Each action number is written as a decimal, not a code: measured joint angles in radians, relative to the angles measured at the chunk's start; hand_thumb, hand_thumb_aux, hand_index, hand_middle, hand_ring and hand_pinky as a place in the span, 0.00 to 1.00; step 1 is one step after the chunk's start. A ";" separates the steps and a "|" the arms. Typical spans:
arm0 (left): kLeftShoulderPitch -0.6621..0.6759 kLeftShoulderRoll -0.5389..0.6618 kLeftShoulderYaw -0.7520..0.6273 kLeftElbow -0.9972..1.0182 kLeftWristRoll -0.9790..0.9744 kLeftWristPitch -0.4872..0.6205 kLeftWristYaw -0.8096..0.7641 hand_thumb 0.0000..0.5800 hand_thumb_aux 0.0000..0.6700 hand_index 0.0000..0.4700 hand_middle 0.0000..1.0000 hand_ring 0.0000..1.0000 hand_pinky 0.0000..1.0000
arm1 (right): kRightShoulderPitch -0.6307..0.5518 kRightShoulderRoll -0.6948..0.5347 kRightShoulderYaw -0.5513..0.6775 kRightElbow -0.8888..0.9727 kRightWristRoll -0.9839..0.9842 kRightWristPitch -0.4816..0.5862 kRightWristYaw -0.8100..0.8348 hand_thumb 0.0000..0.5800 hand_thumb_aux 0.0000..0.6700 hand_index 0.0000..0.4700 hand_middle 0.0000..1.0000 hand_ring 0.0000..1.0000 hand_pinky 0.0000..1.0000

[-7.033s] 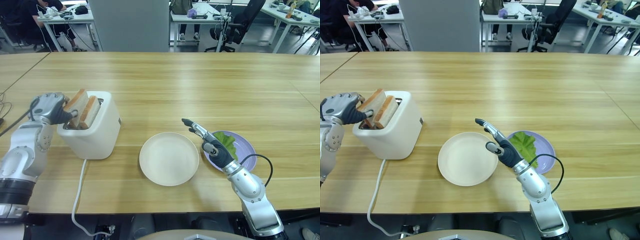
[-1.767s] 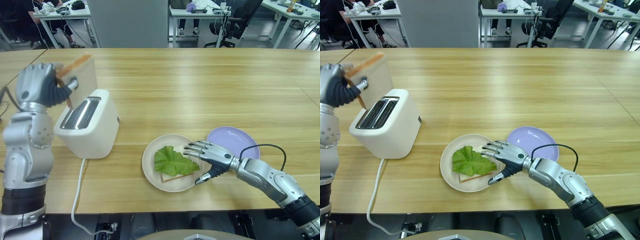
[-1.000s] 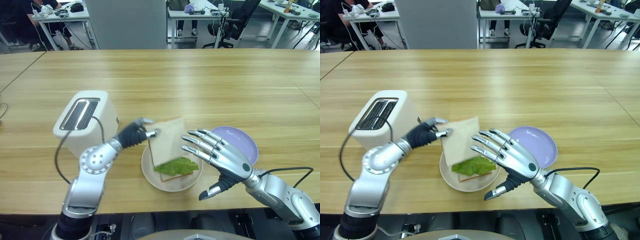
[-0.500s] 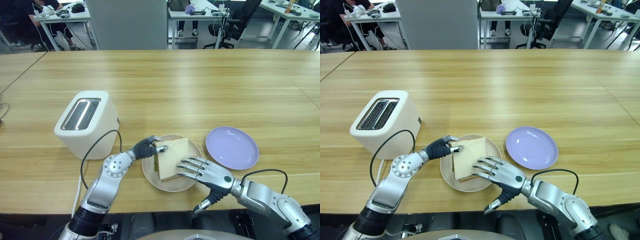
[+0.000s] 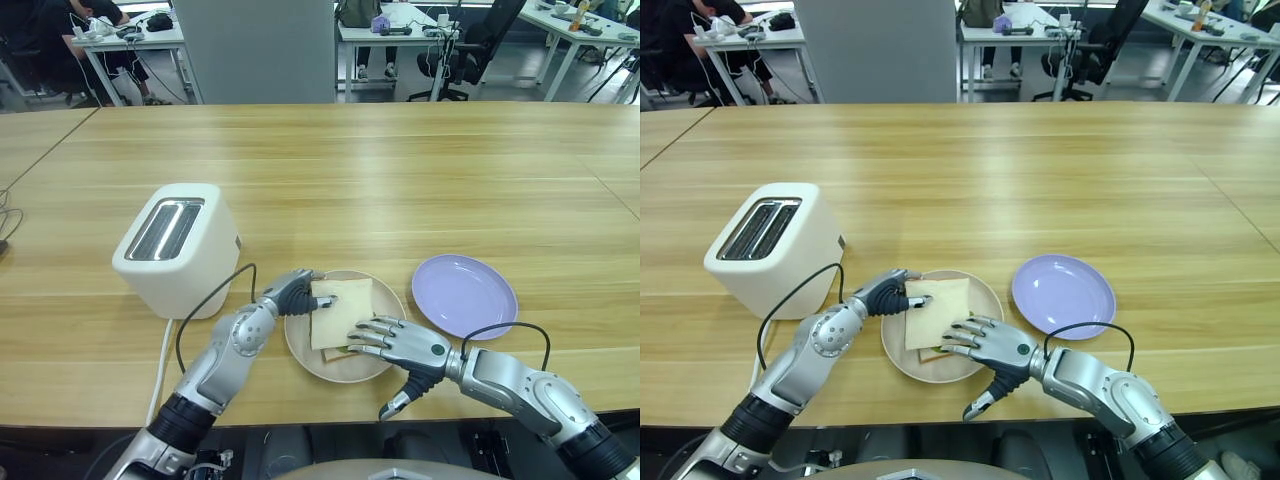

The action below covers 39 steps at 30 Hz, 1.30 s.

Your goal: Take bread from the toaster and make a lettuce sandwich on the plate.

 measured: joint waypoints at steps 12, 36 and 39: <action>-0.052 0.213 0.111 -0.145 0.286 -0.158 0.216 0.00 0.00 0.00 0.00 0.00 0.00 | -0.015 0.024 -0.109 -0.006 0.318 0.076 0.072 0.00 0.00 0.00 0.00 0.00 0.00; 0.488 0.400 0.193 -0.507 -0.294 -0.169 -0.511 1.00 1.00 0.98 1.00 1.00 1.00 | 0.190 -0.199 -0.046 -0.187 0.758 0.190 0.619 1.00 1.00 0.98 1.00 1.00 1.00; 0.410 0.358 0.138 -0.446 -0.216 -0.177 -0.513 1.00 1.00 0.98 1.00 1.00 1.00 | 0.160 -0.165 -0.004 -0.129 0.684 0.177 0.619 1.00 1.00 0.98 1.00 1.00 1.00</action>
